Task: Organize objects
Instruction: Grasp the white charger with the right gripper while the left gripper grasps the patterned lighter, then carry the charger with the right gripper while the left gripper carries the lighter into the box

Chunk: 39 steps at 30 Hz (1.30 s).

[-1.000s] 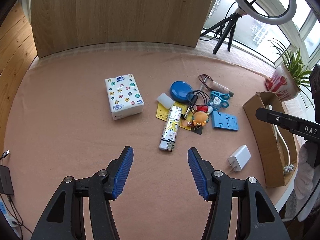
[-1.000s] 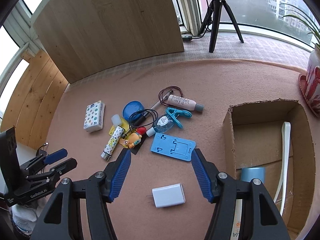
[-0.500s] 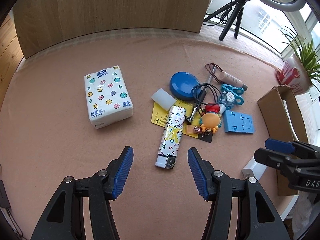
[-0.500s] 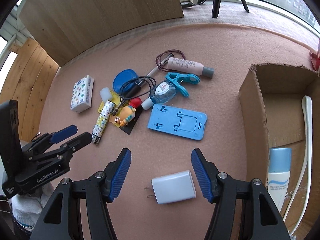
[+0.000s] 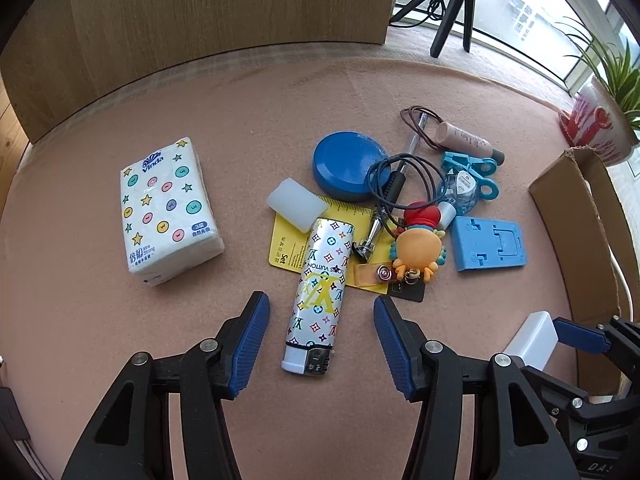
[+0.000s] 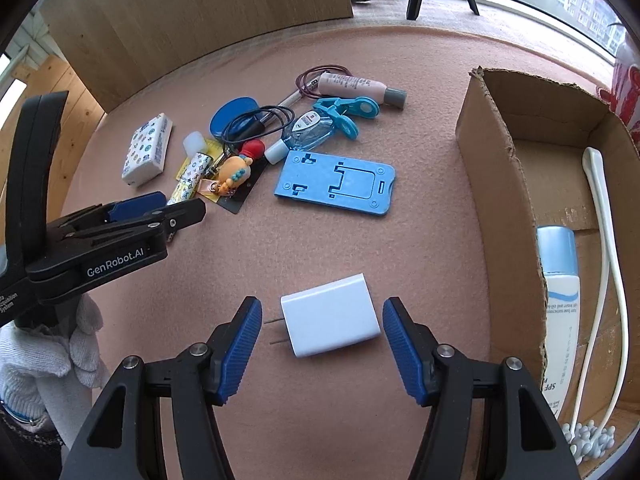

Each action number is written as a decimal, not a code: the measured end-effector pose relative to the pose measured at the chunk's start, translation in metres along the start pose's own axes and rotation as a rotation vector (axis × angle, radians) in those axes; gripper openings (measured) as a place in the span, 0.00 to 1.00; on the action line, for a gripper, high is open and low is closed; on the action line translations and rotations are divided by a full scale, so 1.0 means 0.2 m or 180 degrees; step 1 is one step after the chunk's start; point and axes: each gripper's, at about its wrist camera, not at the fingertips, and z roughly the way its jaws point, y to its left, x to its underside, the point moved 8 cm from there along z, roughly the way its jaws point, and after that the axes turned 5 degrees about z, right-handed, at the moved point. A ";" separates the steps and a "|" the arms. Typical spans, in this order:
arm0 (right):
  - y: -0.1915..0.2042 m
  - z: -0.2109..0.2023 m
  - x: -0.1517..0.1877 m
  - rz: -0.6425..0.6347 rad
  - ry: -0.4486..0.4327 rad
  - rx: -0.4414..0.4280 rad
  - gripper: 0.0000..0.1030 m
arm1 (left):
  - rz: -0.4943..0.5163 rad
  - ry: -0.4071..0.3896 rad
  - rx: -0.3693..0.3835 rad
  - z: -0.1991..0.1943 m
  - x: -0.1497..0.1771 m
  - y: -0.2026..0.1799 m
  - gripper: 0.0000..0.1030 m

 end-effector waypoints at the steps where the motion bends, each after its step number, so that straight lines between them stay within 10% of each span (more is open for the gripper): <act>1: 0.01 0.01 0.00 -0.0013 0.0010 0.0002 0.58 | 0.0010 -0.0004 -0.0013 0.00 -0.01 0.00 0.48; 7: 0.02 0.05 0.01 -0.0087 0.0031 0.0090 0.58 | 0.0027 -0.0019 -0.0031 -0.01 0.01 0.01 0.27; 39: -0.03 -0.12 0.22 -0.0032 -0.0249 -0.0183 0.43 | -0.0628 -0.0168 0.0330 -0.23 0.47 -0.02 0.24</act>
